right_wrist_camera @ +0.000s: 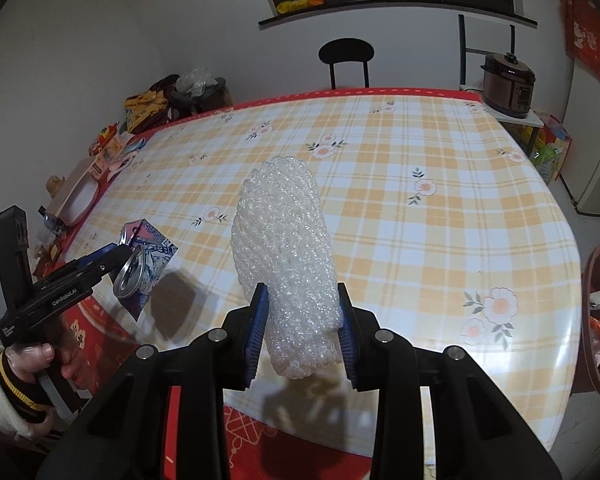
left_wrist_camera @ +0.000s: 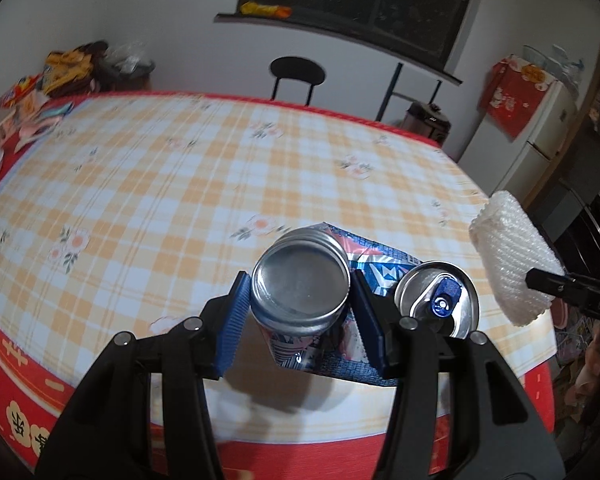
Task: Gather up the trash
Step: 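Carry the bubble-wrap sleeve with the right tool over the bin and release it, then carry the crushed blue can with the left tool over the bin and release it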
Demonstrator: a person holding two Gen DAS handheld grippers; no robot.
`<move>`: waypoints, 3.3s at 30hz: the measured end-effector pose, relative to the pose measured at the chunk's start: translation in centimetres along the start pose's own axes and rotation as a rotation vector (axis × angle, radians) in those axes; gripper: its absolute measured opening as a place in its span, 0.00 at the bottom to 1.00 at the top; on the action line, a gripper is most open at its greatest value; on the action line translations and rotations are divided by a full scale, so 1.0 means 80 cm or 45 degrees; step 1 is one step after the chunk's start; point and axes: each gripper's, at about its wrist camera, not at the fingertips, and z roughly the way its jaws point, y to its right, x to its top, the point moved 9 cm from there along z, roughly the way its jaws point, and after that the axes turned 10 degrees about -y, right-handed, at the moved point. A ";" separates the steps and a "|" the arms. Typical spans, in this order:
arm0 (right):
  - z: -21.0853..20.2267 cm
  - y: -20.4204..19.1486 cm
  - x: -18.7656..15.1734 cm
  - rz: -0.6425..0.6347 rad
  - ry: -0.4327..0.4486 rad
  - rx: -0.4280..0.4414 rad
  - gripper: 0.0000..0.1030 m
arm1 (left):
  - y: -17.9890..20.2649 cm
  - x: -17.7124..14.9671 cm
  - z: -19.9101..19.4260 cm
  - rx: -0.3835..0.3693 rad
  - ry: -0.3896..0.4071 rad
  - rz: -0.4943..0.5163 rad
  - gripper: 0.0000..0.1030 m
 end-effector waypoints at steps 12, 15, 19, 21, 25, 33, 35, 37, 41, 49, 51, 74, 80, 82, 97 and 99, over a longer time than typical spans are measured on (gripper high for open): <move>-0.086 0.161 -0.028 0.210 0.089 -0.079 0.32 | 0.140 0.028 -0.027 -0.089 0.073 0.085 0.51; -0.107 0.214 -0.035 0.274 0.114 -0.120 0.32 | 0.179 0.034 -0.026 -0.113 0.074 0.090 0.51; -0.132 0.301 -0.052 0.407 0.140 -0.193 0.32 | 0.225 0.038 -0.023 -0.131 0.072 0.129 0.51; -0.139 0.343 -0.062 0.483 0.141 -0.232 0.32 | 0.242 0.041 -0.022 -0.140 0.071 0.137 0.51; -0.149 0.422 -0.082 0.632 0.147 -0.326 0.32 | 0.274 0.043 -0.020 -0.128 0.065 0.164 0.51; -0.147 0.534 -0.117 0.848 0.128 -0.436 0.34 | 0.309 0.044 -0.014 -0.098 0.052 0.177 0.51; -0.146 0.546 -0.124 0.880 0.129 -0.442 0.35 | 0.315 0.045 -0.013 -0.096 0.050 0.185 0.51; -0.147 0.551 -0.126 0.888 0.142 -0.417 0.44 | 0.322 0.045 -0.013 -0.095 0.051 0.195 0.51; -0.157 0.553 -0.121 0.867 0.181 -0.408 0.64 | 0.334 0.047 -0.011 -0.100 0.048 0.214 0.51; -0.224 0.546 -0.103 0.824 0.338 -0.417 0.88 | 0.375 0.054 -0.009 -0.158 0.061 0.288 0.51; -0.244 0.544 -0.101 0.815 0.375 -0.442 0.94 | 0.390 0.056 -0.008 -0.177 0.066 0.315 0.51; -0.389 0.591 -0.194 0.900 0.480 -0.641 0.95 | 0.680 0.049 0.074 -0.452 -0.017 0.691 0.51; -0.405 0.620 -0.242 0.996 0.471 -0.684 0.95 | 0.746 0.034 0.113 -0.493 -0.080 0.776 0.51; -0.407 0.628 -0.256 1.029 0.466 -0.696 0.95 | 0.764 0.029 0.126 -0.496 -0.100 0.802 0.51; -0.421 0.622 -0.259 1.052 0.497 -0.717 0.95 | 0.778 0.047 0.124 -0.506 -0.072 0.817 0.89; -0.425 0.611 -0.249 1.031 0.507 -0.718 0.95 | 0.764 0.055 0.105 -0.493 -0.038 0.818 0.89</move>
